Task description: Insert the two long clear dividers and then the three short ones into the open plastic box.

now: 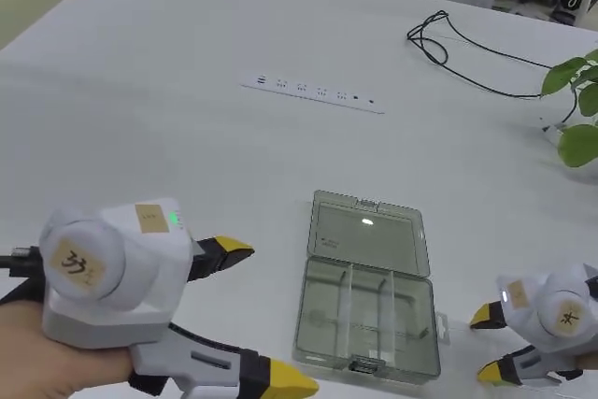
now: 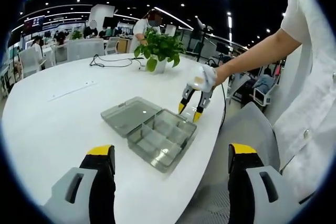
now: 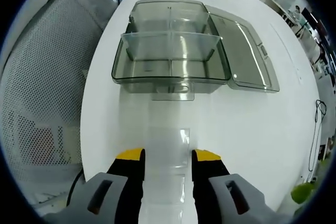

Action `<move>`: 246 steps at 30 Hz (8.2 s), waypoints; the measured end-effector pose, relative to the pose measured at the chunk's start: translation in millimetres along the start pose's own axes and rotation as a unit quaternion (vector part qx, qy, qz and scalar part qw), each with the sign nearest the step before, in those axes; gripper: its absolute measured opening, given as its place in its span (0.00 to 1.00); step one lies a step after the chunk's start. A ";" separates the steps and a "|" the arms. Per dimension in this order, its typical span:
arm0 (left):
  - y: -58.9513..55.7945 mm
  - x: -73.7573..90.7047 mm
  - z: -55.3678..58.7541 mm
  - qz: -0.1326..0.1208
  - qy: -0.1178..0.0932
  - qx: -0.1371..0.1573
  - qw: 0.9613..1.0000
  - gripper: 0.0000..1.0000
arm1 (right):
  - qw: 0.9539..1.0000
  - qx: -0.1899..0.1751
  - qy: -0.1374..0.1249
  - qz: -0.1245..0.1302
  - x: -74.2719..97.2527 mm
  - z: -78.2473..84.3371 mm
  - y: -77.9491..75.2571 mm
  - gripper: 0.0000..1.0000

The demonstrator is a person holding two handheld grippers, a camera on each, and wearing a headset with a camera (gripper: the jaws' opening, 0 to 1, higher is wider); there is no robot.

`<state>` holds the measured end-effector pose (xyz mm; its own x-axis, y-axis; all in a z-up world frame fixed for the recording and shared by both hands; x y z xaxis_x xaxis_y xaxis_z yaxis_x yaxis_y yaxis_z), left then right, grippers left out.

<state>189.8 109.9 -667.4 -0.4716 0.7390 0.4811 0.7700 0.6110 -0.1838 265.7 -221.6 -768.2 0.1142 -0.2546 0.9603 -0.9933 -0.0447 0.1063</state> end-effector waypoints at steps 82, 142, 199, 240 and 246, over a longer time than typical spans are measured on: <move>-59.2 -34.5 -65.3 0.145 -0.067 0.197 0.967 0.28 | 0.967 0.093 -0.108 0.212 154.8 -169.6 106.3 0.32; -69.8 -25.0 -51.3 0.188 -0.083 0.002 0.979 0.00 | 0.969 0.013 -0.242 0.037 170.4 -168.4 101.3 0.19; -80.2 -7.6 -46.9 0.226 -0.114 -0.048 0.966 0.04 | 0.965 0.040 -0.246 -0.083 154.7 -183.0 115.6 0.02; -38.3 17.2 -10.8 0.069 -0.093 -0.018 0.993 0.59 | 0.969 0.008 -0.245 -0.014 144.5 -185.8 55.9 0.02; -32.9 15.3 -2.7 0.056 -0.081 -0.013 0.995 0.66 | 0.971 0.003 -0.238 -0.007 130.1 -184.1 40.9 0.02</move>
<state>158.4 100.3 -651.6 -0.4432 0.8400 0.3131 0.8318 0.5155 -0.2058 237.1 -78.7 -591.4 0.1227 -0.6719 0.7304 -0.9918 -0.0555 0.1155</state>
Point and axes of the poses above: the centre of the closed fingertips' face, and the gripper's own axes: x roughly backward along the fingers, y roughly to its left, z roughly out of its underside, the point moved 9 cm from there along x, roughly backward along the fingers, and after that the axes turned 7 degrees about -z, right-handed, at the moved point
